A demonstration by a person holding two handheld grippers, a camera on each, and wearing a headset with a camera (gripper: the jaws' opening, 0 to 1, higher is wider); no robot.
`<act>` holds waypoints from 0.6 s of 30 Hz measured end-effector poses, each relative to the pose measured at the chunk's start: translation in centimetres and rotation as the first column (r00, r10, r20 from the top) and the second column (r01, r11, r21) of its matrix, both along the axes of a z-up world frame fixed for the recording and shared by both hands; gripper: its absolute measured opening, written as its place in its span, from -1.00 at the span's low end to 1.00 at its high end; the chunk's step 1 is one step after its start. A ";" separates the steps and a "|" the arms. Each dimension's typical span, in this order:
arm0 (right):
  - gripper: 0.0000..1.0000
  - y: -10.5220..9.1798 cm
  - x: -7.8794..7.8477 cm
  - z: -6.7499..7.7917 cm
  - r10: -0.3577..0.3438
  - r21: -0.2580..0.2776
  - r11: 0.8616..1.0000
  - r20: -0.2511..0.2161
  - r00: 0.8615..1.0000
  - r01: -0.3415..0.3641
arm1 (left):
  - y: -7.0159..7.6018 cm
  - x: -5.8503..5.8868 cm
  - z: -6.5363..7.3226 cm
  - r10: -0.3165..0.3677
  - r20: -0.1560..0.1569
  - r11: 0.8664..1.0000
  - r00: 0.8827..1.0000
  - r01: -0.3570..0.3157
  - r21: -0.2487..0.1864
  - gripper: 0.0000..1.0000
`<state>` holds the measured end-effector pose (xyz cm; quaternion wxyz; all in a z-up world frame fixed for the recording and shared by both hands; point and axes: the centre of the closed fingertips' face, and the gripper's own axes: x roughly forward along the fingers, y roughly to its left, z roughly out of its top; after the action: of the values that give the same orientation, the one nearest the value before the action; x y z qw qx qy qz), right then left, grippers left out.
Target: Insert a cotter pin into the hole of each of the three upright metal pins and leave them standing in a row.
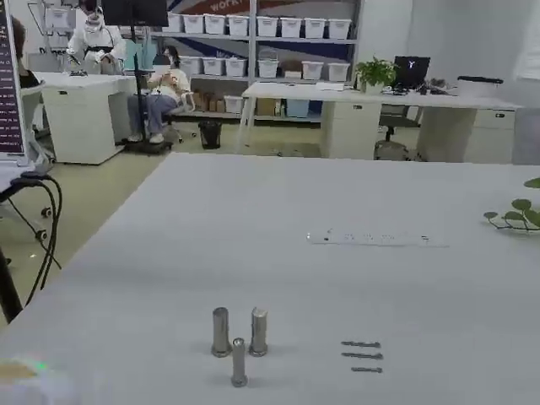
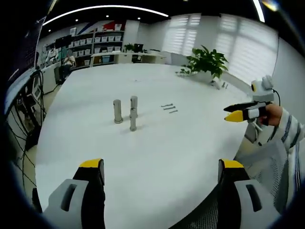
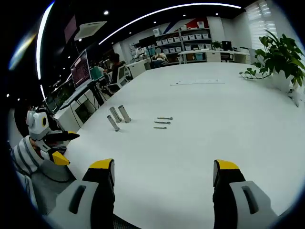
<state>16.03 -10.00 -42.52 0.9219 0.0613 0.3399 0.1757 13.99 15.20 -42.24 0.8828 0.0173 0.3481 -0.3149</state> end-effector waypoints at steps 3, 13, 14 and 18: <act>0.69 0.4 0.0 0.1 0.006 0.013 1.000 0.011 1.000 -0.006 | 0.2 -0.4 -0.5 -0.007 -0.012 1.000 1.000 0.007 0.017 0.93; 0.69 1.1 -0.2 -0.4 0.025 0.016 1.000 -0.018 1.000 -0.025 | 0.2 -0.6 -0.6 0.003 -0.015 1.000 1.000 -0.003 0.006 0.92; 0.69 1.2 -0.1 -0.4 0.028 0.016 1.000 -0.018 0.999 -0.027 | 0.2 -0.6 -0.6 0.006 -0.016 1.000 1.000 -0.006 0.000 0.91; 0.69 1.3 0.0 -0.4 0.038 0.008 0.999 -0.015 0.999 -0.038 | 0.2 -0.6 -0.4 0.010 -0.014 1.000 1.000 -0.010 -0.008 0.88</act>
<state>16.01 -8.68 -42.90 0.9156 0.0599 0.3472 0.1939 13.39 15.36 -42.67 0.8820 0.0101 0.3529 -0.3121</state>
